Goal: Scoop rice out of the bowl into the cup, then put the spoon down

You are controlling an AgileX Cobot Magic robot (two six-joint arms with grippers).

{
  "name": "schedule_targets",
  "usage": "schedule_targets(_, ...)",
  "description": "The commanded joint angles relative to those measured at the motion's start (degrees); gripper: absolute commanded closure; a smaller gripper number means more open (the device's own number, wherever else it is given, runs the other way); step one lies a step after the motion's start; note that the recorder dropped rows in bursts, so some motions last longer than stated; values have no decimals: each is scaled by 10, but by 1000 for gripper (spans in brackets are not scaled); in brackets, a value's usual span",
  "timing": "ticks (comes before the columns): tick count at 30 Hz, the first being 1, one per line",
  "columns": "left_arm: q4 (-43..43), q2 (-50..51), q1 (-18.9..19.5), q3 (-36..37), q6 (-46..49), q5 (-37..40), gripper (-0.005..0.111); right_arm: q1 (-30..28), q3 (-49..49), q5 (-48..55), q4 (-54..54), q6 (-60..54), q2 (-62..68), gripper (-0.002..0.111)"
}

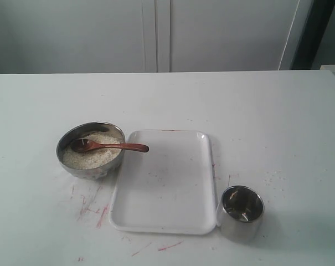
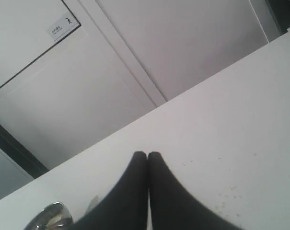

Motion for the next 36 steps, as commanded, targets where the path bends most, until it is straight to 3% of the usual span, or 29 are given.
schedule_targets(1,-6,0,-1,-4,-1,-2,92,-3,-100,111,2,-15,20,108)
schedule_targets(13,-6,0,-1,-4,-1,-2,92,-3,-436,390,11,-329,351,108)
schedule_targets(20,-6,0,-1,-4,-1,-2,92,46,-569,450,149,-487,493,108)
schedule_targets(27,-6,0,-1,-4,-1,-2,92,158,-588,469,88,-466,573,108)
schedule_targets(36,-6,0,-1,-4,-1,-2,92,338,-653,496,-109,-311,725,108)
